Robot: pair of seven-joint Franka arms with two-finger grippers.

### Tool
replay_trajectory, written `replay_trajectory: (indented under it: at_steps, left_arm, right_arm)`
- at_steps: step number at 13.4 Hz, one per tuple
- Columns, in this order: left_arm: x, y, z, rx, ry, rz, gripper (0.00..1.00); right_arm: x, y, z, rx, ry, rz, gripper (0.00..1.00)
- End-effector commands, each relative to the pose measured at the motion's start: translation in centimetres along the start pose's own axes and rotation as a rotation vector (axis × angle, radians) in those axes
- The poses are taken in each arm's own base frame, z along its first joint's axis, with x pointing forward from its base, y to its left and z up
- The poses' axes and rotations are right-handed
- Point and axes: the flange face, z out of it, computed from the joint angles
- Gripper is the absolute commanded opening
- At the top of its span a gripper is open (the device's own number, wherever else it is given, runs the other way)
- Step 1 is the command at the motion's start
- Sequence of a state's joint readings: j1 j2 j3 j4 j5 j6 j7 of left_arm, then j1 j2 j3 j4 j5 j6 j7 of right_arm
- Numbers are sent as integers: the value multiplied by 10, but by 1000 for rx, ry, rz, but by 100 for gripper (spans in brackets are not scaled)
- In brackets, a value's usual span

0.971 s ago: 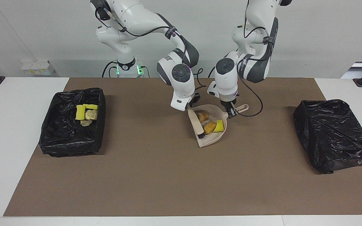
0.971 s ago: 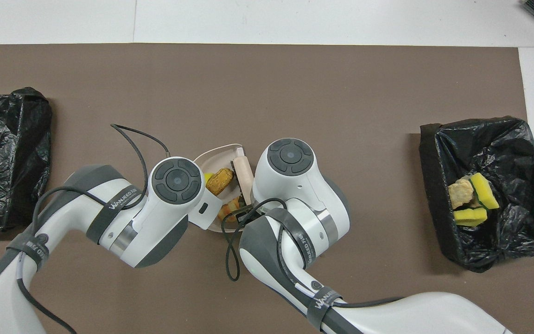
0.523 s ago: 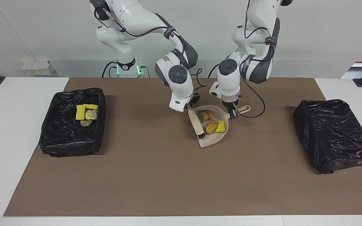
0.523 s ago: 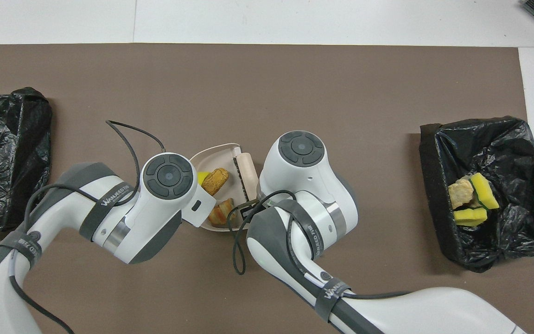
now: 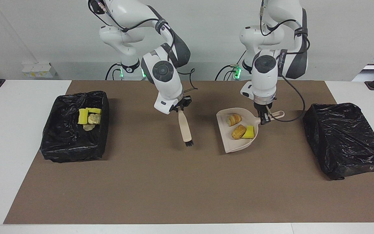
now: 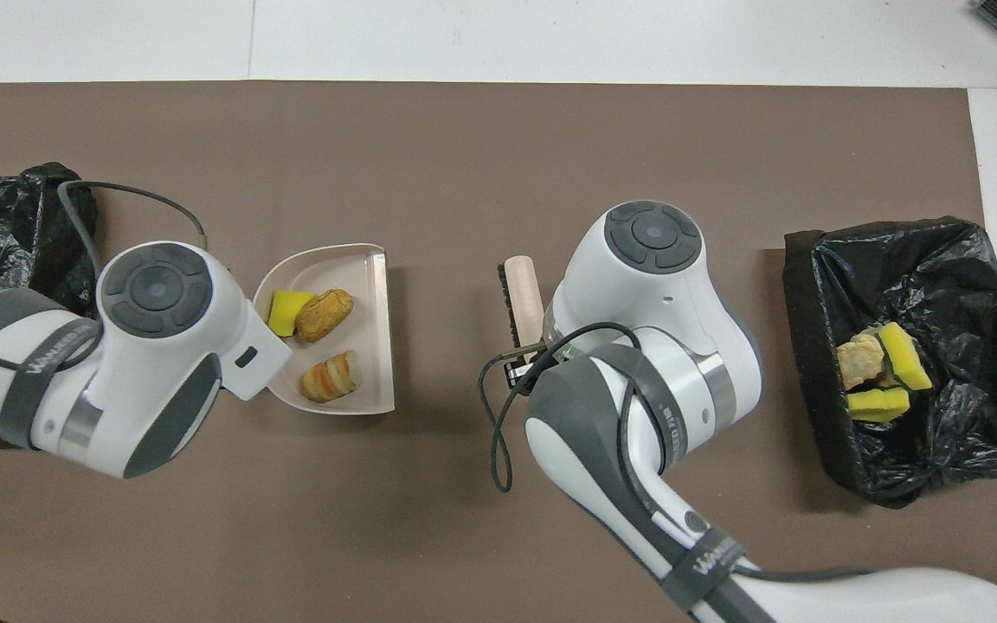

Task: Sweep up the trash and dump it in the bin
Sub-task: 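Carry the dustpan with the left gripper while the right gripper drops the brush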

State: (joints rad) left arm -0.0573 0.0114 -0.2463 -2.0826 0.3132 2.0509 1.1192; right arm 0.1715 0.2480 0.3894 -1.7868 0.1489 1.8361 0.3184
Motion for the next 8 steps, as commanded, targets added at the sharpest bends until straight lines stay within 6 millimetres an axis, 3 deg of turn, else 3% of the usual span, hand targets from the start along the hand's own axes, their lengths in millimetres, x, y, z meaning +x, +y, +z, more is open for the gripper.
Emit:
replay_trajectory:
  at_steps: [1, 2, 5, 7, 8]
  left_arm:
    - [-73, 3, -12, -3, 10, 13, 0]
    - [-119, -3, -5, -30, 52, -26, 0]
    - [-251, -10, 4, -13, 93, -71, 0]
    - [-333, -13, 9, 30, 78, -196, 0]
    - [-365, -19, 5, 56, 52, -182, 0]
  right_arm:
    - [-50, -38, 19, -61, 18, 62, 0]
    - [-62, -48, 23, -63, 27, 78, 0]
    - [-100, -112, 55, -100, 5, 143, 0]
    - [-119, -147, 87, -121, -13, 186, 0]
    - [-125, -157, 97, -124, -13, 189, 0]
